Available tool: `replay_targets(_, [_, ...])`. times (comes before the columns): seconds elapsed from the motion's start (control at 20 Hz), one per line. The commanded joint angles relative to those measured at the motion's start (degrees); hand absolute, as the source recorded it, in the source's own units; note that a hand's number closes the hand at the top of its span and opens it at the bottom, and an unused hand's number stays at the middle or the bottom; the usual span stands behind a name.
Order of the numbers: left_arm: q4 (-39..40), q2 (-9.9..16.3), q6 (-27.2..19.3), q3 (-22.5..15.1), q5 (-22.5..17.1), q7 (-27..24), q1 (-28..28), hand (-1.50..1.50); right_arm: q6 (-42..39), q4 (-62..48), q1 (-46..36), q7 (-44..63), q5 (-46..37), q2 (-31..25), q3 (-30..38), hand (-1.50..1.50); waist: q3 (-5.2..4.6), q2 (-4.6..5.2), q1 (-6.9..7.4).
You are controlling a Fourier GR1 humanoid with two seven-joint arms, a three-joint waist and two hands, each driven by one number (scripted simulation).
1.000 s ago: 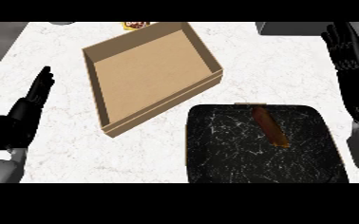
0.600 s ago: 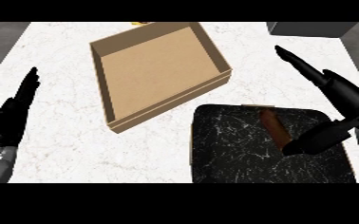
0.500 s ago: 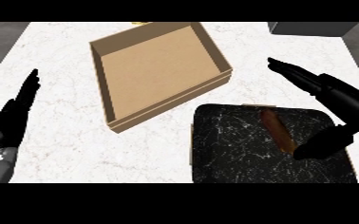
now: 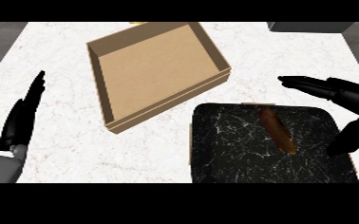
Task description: Pick the sweet potato from the tray and place it in the cardboard box
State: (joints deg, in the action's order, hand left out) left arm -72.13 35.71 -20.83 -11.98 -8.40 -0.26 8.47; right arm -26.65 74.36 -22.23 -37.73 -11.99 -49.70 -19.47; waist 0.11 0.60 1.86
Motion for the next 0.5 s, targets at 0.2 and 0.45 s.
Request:
replay_targets(0.2, [1.1,-0.7,0.3,0.2,1.2,-0.3,-0.1,0.0,3.3,-1.3,-10.8,-1.4,-20.0,-3.0,-9.6,-1.5,-0.15,-0.09,0.97])
replay_targets(0.45, [-2.0,1.1,2.0,1.5,0.6,2.0,-1.2,0.0,-3.9,-2.0,-17.6,3.2,-26.4,-1.6,-14.5,-1.5,-0.14,-0.41,0.55])
